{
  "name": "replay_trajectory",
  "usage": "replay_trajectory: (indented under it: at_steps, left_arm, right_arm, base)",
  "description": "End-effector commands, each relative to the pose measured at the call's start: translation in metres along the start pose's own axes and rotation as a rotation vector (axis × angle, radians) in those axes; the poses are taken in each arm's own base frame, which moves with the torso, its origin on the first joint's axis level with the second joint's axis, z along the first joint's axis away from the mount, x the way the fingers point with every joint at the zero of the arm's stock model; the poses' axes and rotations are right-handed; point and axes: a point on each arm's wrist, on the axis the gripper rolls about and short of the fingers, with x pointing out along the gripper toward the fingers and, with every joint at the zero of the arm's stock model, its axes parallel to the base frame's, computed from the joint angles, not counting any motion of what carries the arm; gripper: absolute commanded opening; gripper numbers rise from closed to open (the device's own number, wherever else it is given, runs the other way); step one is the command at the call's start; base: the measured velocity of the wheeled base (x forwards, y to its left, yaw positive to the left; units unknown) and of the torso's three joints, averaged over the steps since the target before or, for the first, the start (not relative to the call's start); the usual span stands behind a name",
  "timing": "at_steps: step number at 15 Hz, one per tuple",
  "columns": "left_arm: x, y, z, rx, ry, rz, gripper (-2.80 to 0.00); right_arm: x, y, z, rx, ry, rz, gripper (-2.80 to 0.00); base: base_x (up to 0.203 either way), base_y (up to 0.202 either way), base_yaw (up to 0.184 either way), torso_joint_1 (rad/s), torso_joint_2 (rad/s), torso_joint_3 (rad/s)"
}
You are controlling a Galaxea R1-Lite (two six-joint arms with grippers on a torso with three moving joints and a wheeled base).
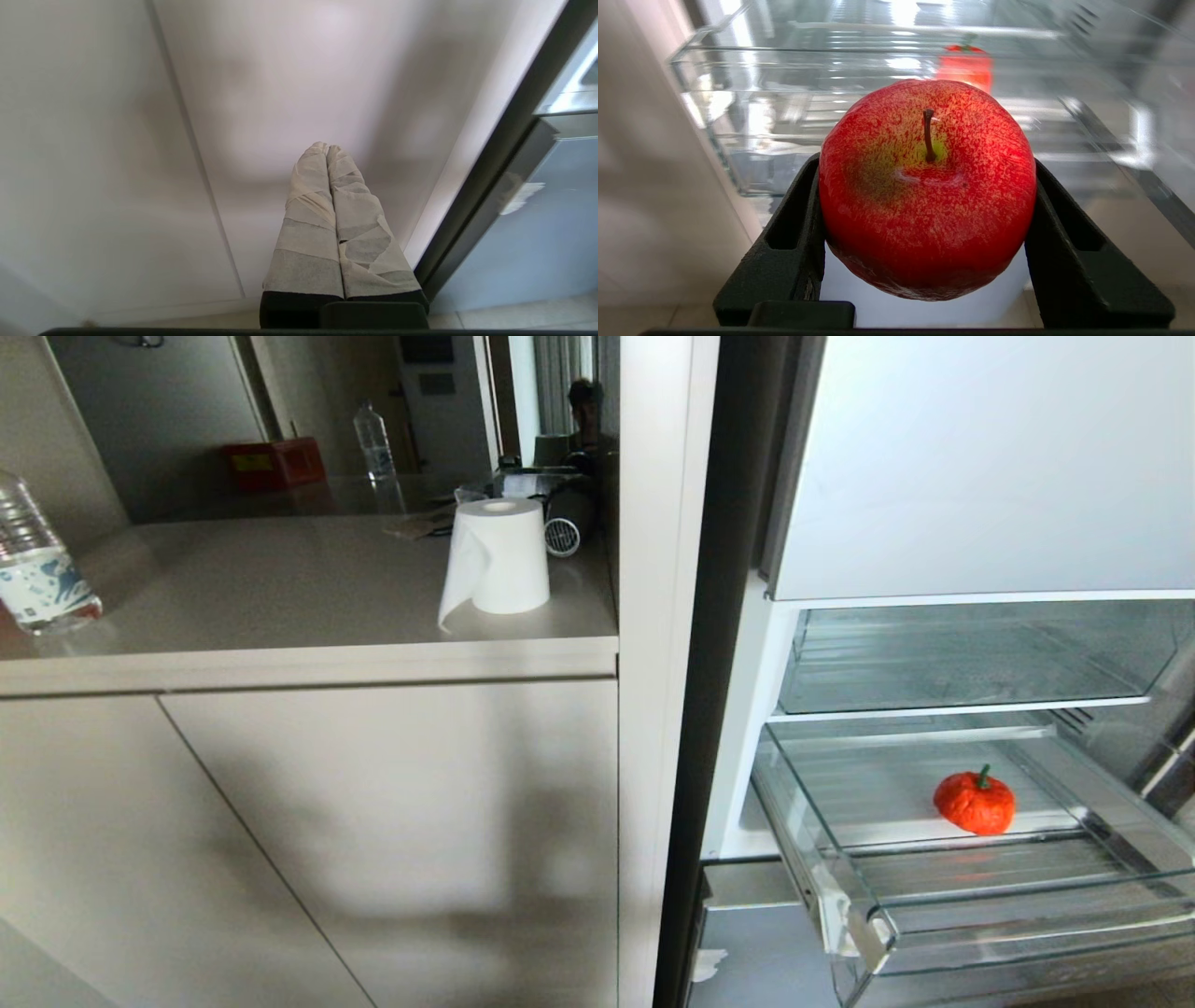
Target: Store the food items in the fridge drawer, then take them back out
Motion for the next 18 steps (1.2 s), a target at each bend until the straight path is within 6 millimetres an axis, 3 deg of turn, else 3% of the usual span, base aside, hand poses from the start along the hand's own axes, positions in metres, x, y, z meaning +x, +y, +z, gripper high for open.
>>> replay_trajectory:
  at_steps: [1, 4, 8, 12, 18]
  left_arm:
    - [0.000, 0.000, 0.000, 0.000, 0.000, 0.000, -2.80]
    - [0.000, 0.000, 0.000, 0.000, 0.000, 0.000, -2.80]
    - [0.000, 0.000, 0.000, 0.000, 0.000, 0.000, -2.80]
    - [0.000, 0.000, 0.000, 0.000, 0.000, 0.000, -2.80]
    - [0.000, 0.000, 0.000, 0.000, 0.000, 0.000, -2.80]
  right_arm:
    - [0.000, 0.000, 0.000, -0.011, 0.006, 0.003, -2.80]
    - [0.007, 0.000, 0.007, -0.022, 0.046, 0.003, -2.80]
    - [0.038, -0.002, 0.055, -0.025, 0.102, -0.001, -2.80]
    - [0.094, -0.003, 0.098, 0.027, 0.233, 0.038, -2.80]
    - [0.185, -0.002, 0.114, 0.135, 0.418, 0.109, -2.80]
  base:
    - [0.002, 0.000, 0.053, 0.003, 0.01, -0.001]
    - [0.000, 0.000, 0.000, 0.000, 0.00, 0.000]
    - [0.000, 0.000, 0.000, 0.000, 0.00, 0.000]
    - [0.000, 0.000, 0.000, 0.000, 0.00, 0.000]
    - [0.000, 0.000, 0.000, 0.000, 0.00, 0.000]
